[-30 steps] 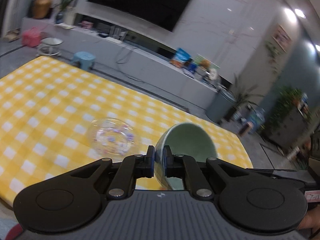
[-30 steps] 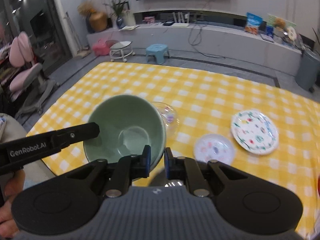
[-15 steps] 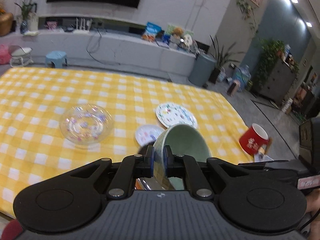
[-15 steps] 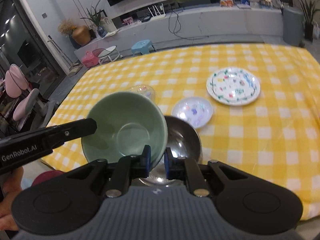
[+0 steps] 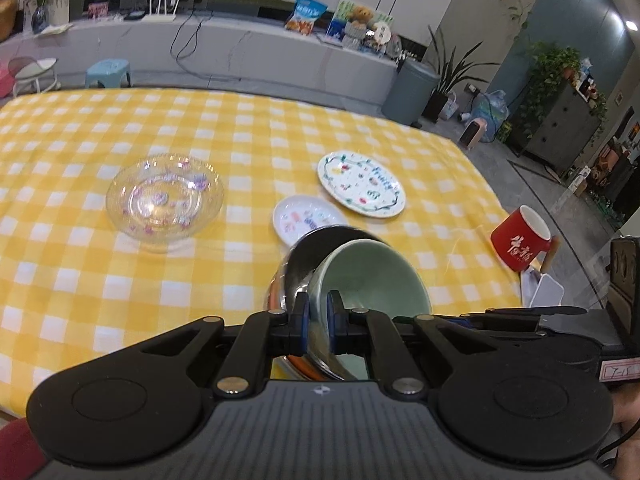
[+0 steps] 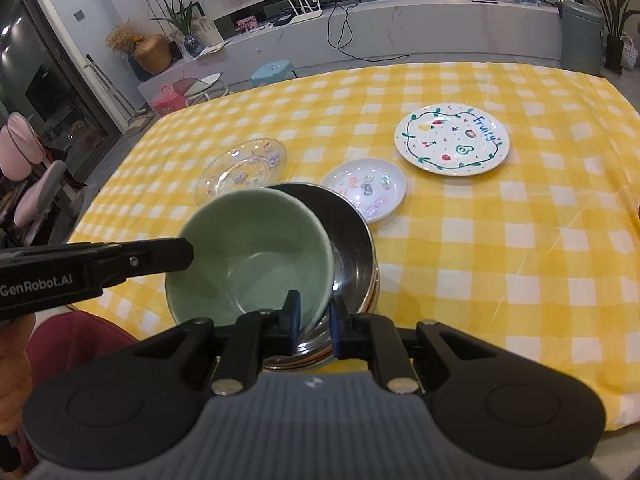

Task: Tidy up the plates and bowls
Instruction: 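Lower the green bowl into the orange steel bowl and open the grippers, then move both grippers to the clear glass plate and close on its edge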

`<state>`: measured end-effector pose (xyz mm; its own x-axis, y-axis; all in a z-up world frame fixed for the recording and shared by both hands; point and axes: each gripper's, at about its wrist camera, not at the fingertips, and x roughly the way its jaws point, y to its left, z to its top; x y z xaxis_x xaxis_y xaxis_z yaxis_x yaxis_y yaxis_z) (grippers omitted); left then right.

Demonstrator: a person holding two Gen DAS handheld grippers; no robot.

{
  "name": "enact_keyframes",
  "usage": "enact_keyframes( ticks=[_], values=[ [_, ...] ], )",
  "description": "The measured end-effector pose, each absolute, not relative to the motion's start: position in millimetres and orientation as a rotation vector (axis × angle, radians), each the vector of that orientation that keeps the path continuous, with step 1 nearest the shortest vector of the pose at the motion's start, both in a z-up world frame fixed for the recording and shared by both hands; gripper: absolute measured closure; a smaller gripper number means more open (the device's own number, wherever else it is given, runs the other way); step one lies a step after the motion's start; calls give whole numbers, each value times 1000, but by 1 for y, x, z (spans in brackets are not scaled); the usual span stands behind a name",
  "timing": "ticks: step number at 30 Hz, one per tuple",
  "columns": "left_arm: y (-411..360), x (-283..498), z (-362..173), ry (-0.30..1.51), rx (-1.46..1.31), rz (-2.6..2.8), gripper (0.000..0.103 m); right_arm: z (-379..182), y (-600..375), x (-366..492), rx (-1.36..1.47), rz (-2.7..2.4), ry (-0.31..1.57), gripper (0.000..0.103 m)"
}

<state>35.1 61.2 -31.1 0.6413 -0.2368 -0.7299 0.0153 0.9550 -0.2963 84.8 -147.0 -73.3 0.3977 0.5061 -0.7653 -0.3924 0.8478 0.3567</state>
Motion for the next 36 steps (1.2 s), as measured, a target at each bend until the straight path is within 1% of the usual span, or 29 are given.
enact_keyframes(
  ticks=[2, 4, 7, 15, 16, 18, 24, 28, 32, 33, 34, 35, 36],
  values=[
    [63, 36, -33, 869, -289, -147, 96, -79, -146, 87, 120, 566, 1026, 89],
    [64, 34, -30, 850, -312, -180, 96, -79, -145, 87, 115, 566, 1010, 90],
    [60, 32, -26, 822, -294, -184, 96, -75, -142, 87, 117, 561, 990, 90],
    [61, 36, -32, 845, -258, -109, 94, -71, -133, 85, 41, 527, 929, 89],
    [62, 36, -32, 844, -255, -101, 94, -70, -133, 85, 34, 525, 921, 89],
    [63, 35, -32, 828, -239, -90, 89, -70, -133, 85, 30, 522, 914, 90],
    [56, 35, -35, 808, -155, -50, 84, -73, -127, 85, -12, 505, 887, 89],
    [56, 34, -34, 779, -126, 11, 83, -72, -132, 84, 13, 518, 874, 85],
    [58, 32, -31, 753, -115, 23, 76, -68, -135, 79, 10, 515, 838, 82],
    [60, 32, -30, 751, -122, 25, 73, -66, -135, 78, 7, 512, 823, 79],
    [62, 32, -30, 748, -131, 30, 72, -63, -136, 76, 7, 509, 809, 71],
    [64, 32, -30, 743, -136, 36, 68, -61, -137, 76, 7, 509, 797, 66],
    [66, 31, -29, 735, -136, 45, 63, -60, -137, 75, 7, 509, 788, 57]
  ],
)
